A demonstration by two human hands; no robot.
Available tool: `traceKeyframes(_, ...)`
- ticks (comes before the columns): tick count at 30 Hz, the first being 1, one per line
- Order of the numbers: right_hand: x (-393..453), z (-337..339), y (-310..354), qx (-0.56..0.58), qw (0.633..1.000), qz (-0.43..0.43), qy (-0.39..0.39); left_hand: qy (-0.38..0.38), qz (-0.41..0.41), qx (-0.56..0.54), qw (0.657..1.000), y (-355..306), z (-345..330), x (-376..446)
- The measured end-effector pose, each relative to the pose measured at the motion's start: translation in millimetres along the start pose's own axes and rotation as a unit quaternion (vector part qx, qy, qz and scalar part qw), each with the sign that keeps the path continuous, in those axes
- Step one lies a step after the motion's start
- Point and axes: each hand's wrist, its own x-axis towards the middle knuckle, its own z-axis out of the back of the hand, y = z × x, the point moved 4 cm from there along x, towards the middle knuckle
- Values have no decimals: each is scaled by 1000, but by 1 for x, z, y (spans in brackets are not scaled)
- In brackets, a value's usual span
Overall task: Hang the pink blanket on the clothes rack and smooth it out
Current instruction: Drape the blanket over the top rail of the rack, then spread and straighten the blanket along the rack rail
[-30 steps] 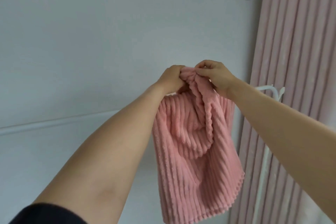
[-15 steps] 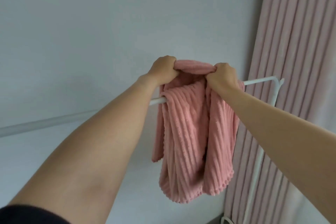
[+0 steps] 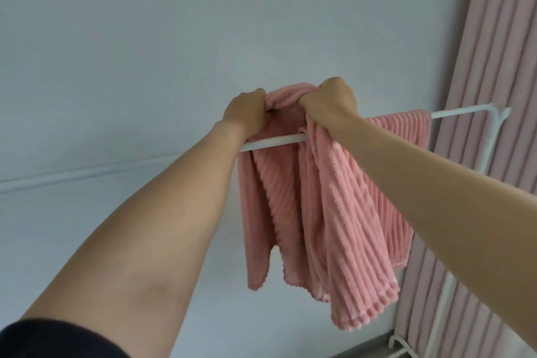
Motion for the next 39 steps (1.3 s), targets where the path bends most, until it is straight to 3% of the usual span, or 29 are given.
traceKeyframes(6, -44, -59, 45, 10, 1000, 9, 18, 24, -14, 1, 1000, 56, 33, -37)
traceKeyframes(10, -77, -106, 63, 19, 999, 36, -30, 43, -51, 8, 998, 98, 51, -62)
traceKeyframes(14, -107, -148, 78, -15, 995, 42, -89, 10, -110, 33, 993, 129, 74, -82)
traceKeyframes(22, -149, -193, 117, -64, 987, 32, -146, 33, -123, -36, 991, 172, 105, -111)
traceKeyframes(26, -169, -209, 132, -112, 983, 82, -121, 42, -106, -86, 990, 191, 116, -126)
traceKeyframes(29, -184, -222, 127, -148, 978, 120, -86, 32, -85, -64, 994, 203, 117, -140)
traceKeyframes(35, -190, -226, 102, -163, 986, 45, 9, 63, -83, -8, 994, 189, 128, -151)
traceKeyframes(39, -197, -225, 80, -165, 984, -8, 62, 108, -115, -96, 983, 187, 131, -159)
